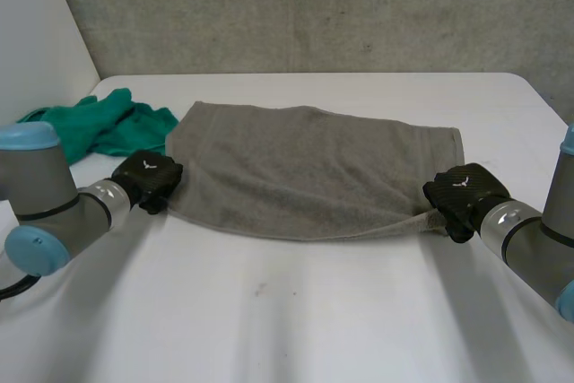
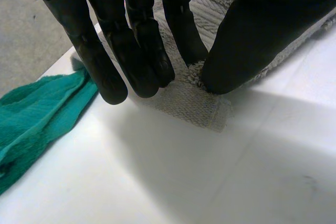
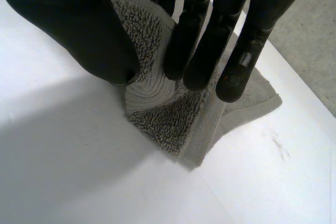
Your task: Fold the laundry.
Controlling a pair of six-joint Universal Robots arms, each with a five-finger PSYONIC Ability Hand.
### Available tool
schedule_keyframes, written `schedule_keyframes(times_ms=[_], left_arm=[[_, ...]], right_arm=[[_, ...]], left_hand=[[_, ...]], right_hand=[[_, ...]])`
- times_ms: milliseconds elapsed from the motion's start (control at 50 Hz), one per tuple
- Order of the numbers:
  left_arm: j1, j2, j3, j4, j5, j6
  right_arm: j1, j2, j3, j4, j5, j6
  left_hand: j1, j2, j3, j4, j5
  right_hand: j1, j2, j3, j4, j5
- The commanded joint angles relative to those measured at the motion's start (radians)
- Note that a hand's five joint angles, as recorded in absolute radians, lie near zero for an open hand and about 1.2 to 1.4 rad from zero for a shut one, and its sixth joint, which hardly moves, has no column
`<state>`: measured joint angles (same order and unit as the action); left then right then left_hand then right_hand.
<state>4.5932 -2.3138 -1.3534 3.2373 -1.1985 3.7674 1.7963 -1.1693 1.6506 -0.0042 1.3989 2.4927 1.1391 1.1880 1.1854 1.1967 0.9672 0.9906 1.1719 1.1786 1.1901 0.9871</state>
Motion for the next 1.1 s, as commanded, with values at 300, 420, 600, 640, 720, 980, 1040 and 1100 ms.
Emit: schedule_keyframes(times_ms=[300,420,600,640,720,980,1040,1100], left_arm=[[0.01,0.263,-0.253,-0.014,-0.046,-0.052],[0.009,0.353,-0.289,-0.02,-0.049,-0.123],[-0.002,0.675,-0.385,-0.143,-0.056,-0.118],[-0.002,0.733,-0.392,-0.206,-0.055,-0.113],[-0.003,0.858,-0.418,-0.396,-0.049,-0.072],[-0.031,0.757,-0.481,-0.418,-0.052,0.04],[-0.036,0.624,-0.429,-0.346,-0.059,0.04],[-0.045,0.512,-0.354,-0.298,-0.075,0.025]], right_arm=[[0.002,-0.001,0.0,0.001,-0.001,0.0],[-0.003,-0.015,-0.005,0.016,0.005,-0.001],[-0.018,-0.291,-0.077,0.295,0.002,-0.112],[-0.04,-0.331,-0.101,0.414,0.002,-0.17],[-0.07,-0.375,-0.106,0.603,-0.001,-0.279],[-0.127,-0.308,-0.052,0.589,0.003,-0.377],[-0.121,-0.218,-0.071,0.518,0.014,-0.371],[-0.117,-0.162,-0.086,0.477,0.012,-0.362]], left_hand=[[0.257,0.208,0.211,0.2,0.255],[0.257,0.208,0.211,0.2,0.255],[0.257,0.208,0.211,0.2,0.255],[0.257,0.208,0.211,0.2,0.255],[0.257,0.208,0.211,0.2,0.255],[0.257,0.208,0.211,0.2,0.255],[0.257,0.208,0.211,0.2,0.255],[0.257,0.208,0.211,0.2,0.255]], right_hand=[[0.406,0.224,0.218,0.206,0.235],[0.406,0.224,0.218,0.206,0.235],[0.406,0.224,0.218,0.206,0.235],[0.406,0.224,0.218,0.206,0.235],[0.406,0.224,0.218,0.206,0.235],[0.406,0.224,0.218,0.206,0.235],[0.406,0.224,0.218,0.206,0.235],[0.406,0.224,0.218,0.206,0.235]])
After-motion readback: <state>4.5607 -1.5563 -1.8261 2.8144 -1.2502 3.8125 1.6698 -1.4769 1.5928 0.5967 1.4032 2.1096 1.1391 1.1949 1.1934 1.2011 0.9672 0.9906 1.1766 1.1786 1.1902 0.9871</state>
